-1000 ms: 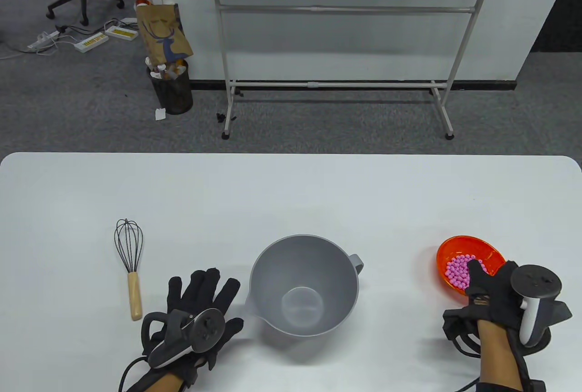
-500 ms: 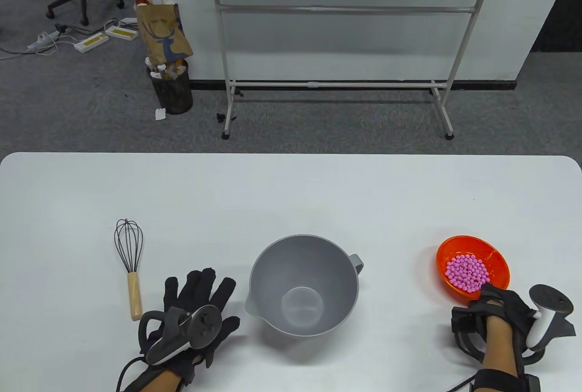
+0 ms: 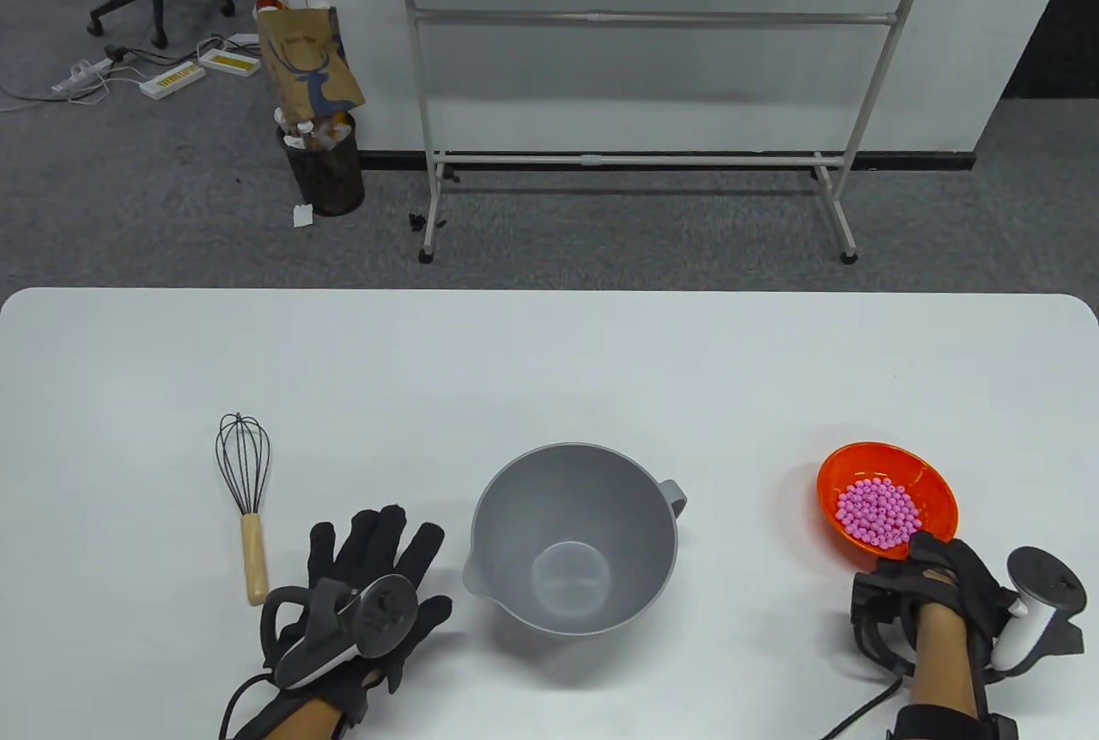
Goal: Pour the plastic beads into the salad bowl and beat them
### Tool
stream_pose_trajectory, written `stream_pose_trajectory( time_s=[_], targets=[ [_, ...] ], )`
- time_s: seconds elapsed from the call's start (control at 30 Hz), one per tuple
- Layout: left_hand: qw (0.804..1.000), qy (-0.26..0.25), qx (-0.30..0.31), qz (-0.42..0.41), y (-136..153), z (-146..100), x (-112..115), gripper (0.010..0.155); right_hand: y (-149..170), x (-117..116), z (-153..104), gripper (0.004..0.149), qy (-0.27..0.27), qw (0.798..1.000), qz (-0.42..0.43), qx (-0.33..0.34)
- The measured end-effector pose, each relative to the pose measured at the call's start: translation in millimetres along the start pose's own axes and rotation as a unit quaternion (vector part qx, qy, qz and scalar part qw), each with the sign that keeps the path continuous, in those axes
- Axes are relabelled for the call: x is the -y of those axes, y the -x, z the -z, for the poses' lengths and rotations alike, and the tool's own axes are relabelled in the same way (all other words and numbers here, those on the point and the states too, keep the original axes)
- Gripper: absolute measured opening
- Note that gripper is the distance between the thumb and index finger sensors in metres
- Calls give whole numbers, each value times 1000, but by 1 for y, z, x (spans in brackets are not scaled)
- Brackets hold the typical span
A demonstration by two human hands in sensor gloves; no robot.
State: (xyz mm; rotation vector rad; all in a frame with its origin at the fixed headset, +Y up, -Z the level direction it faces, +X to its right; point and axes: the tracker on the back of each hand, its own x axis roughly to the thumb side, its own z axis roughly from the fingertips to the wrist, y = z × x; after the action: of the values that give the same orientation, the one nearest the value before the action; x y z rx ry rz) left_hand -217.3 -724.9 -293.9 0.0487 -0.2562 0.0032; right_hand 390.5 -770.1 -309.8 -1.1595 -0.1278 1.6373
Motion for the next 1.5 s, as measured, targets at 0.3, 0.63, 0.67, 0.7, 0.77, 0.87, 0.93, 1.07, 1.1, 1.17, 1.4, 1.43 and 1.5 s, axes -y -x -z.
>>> stream_pose_trajectory(
  time_s=[0.3, 0.63, 0.67, 0.7, 0.77, 0.87, 0.93, 1.07, 1.1, 1.17, 1.4, 1.43, 1.5],
  targets=[
    [1000, -3, 1, 0, 0, -1, -1, 76, -45, 5, -50, 59, -55, 993, -1, 105],
    [1000, -10, 4, -1, -3, -2, -3, 76, -96, -19, -131, 58, -131, 963, -55, 230],
    [1000, -11, 4, -1, -3, -2, -3, 76, -100, -24, -140, 59, -138, 958, -65, 244],
    [1000, -11, 4, -1, -3, -3, -3, 76, -103, -28, -147, 58, -142, 954, -73, 254],
    [1000, -10, 3, -2, -3, -3, -3, 76, -108, -39, -162, 58, -149, 945, -93, 276],
    [1000, -12, 4, -4, -2, -3, -3, 76, -113, -57, -184, 58, -156, 929, -133, 308],
    [1000, -14, 4, -6, -2, -3, -4, 75, -114, -70, -198, 58, -154, 919, -160, 326],
    [1000, -14, 5, -4, -2, -4, -4, 76, -115, -92, -225, 58, -116, 888, -226, 383],
    [1000, -14, 5, -3, -2, -4, -4, 76, -114, -98, -233, 58, -103, 877, -244, 401],
    [1000, -14, 5, -4, -2, -3, -4, 76, -111, -109, -247, 57, -75, 856, -279, 428],
    [1000, -13, 5, -4, -2, -4, -3, 76, -97, -134, -299, 55, 91, 727, -366, 574],
    [1000, -13, 4, -4, -2, -4, -3, 76, -96, -135, -302, 55, 101, 717, -369, 583],
    [1000, -12, 4, -4, -2, -3, -3, 76, -90, -139, -312, 54, 137, 678, -382, 613]
  ],
)
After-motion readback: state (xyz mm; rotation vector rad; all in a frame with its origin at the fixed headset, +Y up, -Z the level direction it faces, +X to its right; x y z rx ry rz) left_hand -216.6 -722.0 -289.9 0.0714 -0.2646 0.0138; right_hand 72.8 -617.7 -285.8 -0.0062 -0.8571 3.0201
